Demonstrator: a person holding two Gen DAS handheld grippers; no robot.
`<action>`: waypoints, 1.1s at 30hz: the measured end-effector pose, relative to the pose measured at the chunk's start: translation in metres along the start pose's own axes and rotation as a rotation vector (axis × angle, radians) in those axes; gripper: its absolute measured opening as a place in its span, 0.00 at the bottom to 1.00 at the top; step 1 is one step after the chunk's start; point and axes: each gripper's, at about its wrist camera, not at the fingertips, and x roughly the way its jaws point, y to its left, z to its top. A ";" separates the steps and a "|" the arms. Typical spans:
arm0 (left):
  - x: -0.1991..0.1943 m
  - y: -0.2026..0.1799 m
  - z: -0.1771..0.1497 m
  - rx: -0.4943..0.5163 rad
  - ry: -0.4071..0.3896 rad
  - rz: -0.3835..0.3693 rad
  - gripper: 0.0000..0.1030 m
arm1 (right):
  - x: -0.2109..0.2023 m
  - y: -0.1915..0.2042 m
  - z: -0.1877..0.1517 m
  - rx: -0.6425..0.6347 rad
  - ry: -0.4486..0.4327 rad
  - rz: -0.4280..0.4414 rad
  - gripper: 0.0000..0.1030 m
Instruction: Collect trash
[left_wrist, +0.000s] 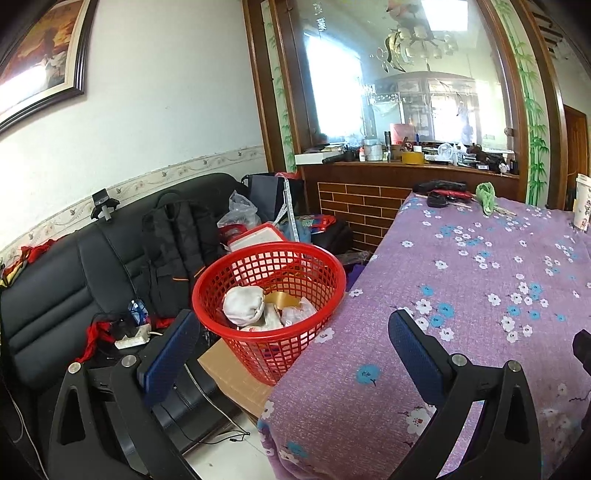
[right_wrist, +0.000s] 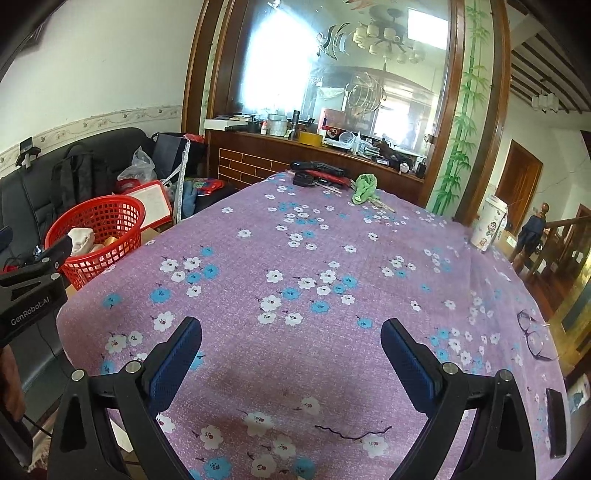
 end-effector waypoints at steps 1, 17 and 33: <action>0.001 0.000 0.000 0.000 0.006 -0.003 0.99 | 0.000 0.000 0.000 0.000 0.001 -0.001 0.96; 0.000 -0.003 -0.003 0.014 0.008 -0.008 0.99 | 0.002 0.001 -0.003 -0.010 0.012 -0.002 0.96; 0.000 -0.002 -0.003 0.017 0.009 -0.003 0.99 | 0.004 0.002 -0.006 -0.014 0.017 -0.001 0.96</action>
